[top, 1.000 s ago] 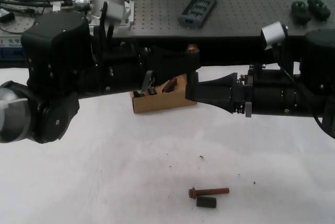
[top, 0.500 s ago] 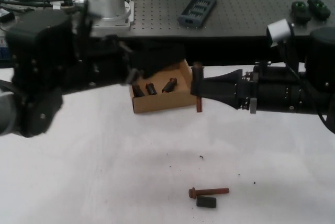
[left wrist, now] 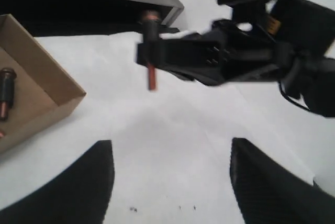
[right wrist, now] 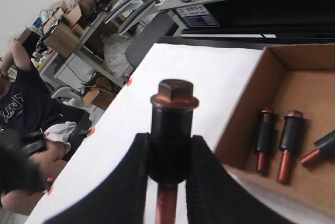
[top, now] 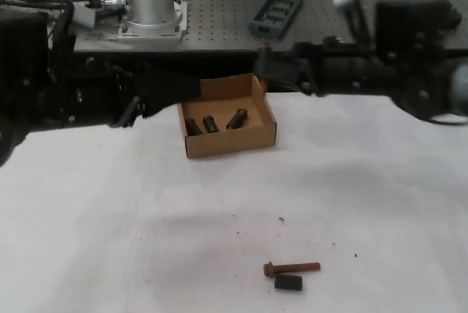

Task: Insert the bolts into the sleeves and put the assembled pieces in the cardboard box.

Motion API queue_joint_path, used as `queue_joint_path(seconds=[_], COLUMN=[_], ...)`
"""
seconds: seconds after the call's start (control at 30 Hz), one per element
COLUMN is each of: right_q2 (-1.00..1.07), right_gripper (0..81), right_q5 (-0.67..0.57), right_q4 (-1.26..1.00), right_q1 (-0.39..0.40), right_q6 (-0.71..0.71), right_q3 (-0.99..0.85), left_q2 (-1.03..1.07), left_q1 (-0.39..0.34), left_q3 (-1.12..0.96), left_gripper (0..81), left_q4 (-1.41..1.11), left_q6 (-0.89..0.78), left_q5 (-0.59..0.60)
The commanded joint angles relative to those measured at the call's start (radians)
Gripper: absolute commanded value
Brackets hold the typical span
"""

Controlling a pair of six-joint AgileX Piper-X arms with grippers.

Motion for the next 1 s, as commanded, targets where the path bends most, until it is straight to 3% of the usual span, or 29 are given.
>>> queue_joint_path(seconds=[0.0,0.13,0.23,0.37,0.43,0.53,0.6,0.83,0.9,0.97], right_q2=[0.146,0.274,0.333,0.359,0.358,0.358,0.358,0.301,0.250,0.193], right_gripper=[3.4,3.4,3.4,6.7,16.9,38.3,43.1,40.7,36.5,33.6], right_q5=[0.027,0.035,0.112,0.142,0.159,0.200,0.192,0.070,0.096,0.220], right_q4=[0.106,0.222,0.312,0.385,0.444,0.545,0.579,0.698,0.835,1.037], right_q1=[0.011,0.028,0.045,0.064,0.073,0.081,0.082,0.035,0.009,-0.010], right_q6=[0.062,0.100,0.146,0.148,0.148,0.156,0.156,0.108,-0.045,-0.250], right_q3=[-0.191,-0.383,-0.485,-0.554,-0.573,-0.603,-0.615,-0.615,-0.615,-0.613], left_q2=[-0.022,-0.059,-0.081,-0.094,-0.094,-0.097,-0.101,-0.148,-0.154,-0.153], left_q1=[-0.002,-0.002,-0.002,-0.002,-0.002,-0.002,-0.002,-0.027,-0.070,-0.125], left_q3=[-0.009,-0.009,-0.009,-0.009,-0.009,-0.009,-0.009,-0.009,-0.009,-0.009], left_gripper=[46.1,46.1,46.1,46.1,46.1,46.1,46.1,46.1,46.1,46.1], left_q4=[0.060,0.075,0.081,0.081,0.081,0.081,0.081,0.087,0.117,0.175], left_q6=[0.038,0.038,0.038,0.038,0.038,0.025,0.009,0.062,0.146,0.190], left_q5=[-0.029,-0.032,-0.032,-0.040,-0.040,-0.040,-0.040,-0.017,-0.017,-0.025])
